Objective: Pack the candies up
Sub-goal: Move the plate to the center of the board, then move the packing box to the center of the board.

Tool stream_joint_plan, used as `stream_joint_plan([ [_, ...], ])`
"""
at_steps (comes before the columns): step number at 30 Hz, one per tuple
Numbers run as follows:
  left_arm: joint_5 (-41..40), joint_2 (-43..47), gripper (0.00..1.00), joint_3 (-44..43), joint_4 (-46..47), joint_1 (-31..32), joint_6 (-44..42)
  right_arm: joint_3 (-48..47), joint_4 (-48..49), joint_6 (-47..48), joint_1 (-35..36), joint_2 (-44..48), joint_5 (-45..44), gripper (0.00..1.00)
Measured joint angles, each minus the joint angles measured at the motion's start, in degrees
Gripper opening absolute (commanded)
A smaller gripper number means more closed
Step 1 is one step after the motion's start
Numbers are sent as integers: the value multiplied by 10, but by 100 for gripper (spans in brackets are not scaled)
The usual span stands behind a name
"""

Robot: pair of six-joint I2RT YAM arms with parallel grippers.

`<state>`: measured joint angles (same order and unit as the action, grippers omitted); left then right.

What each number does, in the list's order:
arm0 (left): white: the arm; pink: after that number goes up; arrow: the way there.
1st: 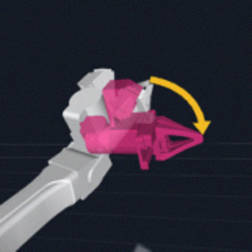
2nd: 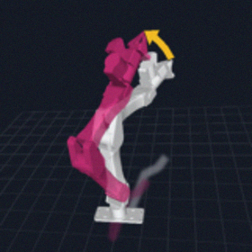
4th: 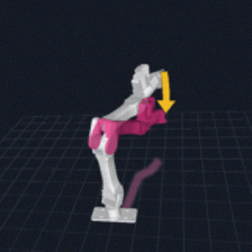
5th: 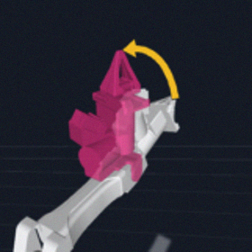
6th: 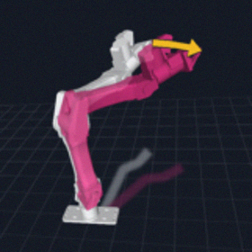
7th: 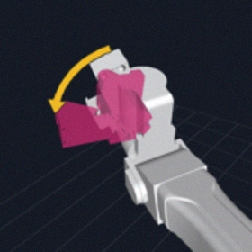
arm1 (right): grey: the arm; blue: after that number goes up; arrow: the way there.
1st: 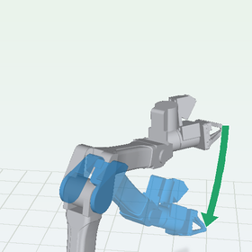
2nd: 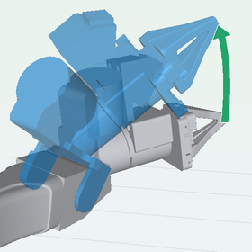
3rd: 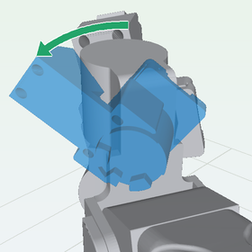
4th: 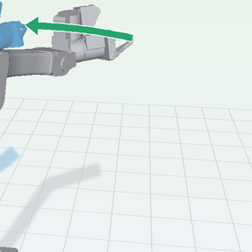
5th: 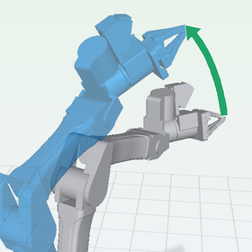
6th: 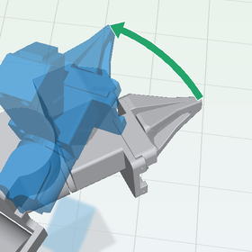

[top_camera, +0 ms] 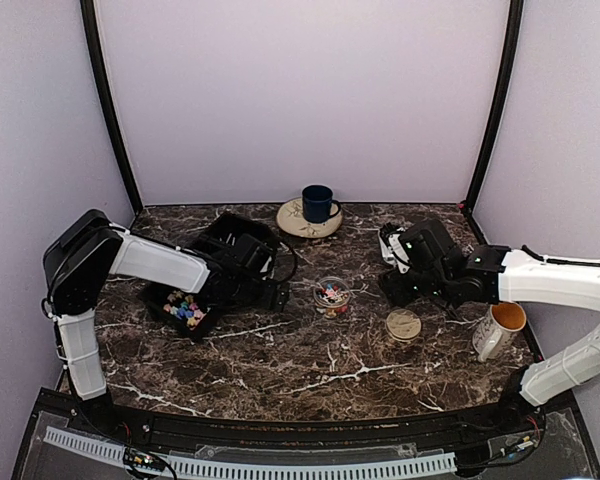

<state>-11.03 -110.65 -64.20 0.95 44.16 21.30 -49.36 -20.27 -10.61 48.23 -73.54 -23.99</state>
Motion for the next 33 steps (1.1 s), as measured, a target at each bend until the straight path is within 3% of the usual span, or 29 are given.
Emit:
stream_joint_plan([
  [3,-10,6,99,33,22,-16,-2,0,1,3,-2,-2,0,74],
  [6,-19,19,99,58,41,-35,-7,0,2,5,-6,-2,2,88],
  [11,-27,51,99,123,116,-54,-33,0,9,4,-18,-8,17,100],
  [19,99,66,99,230,341,-54,-95,-7,29,-4,-67,-33,82,98],
  [24,219,13,99,238,489,-52,-116,-42,43,-10,-82,-78,131,98],
  [33,304,-81,99,215,591,-22,-176,-83,89,-39,-100,-129,242,98],
])
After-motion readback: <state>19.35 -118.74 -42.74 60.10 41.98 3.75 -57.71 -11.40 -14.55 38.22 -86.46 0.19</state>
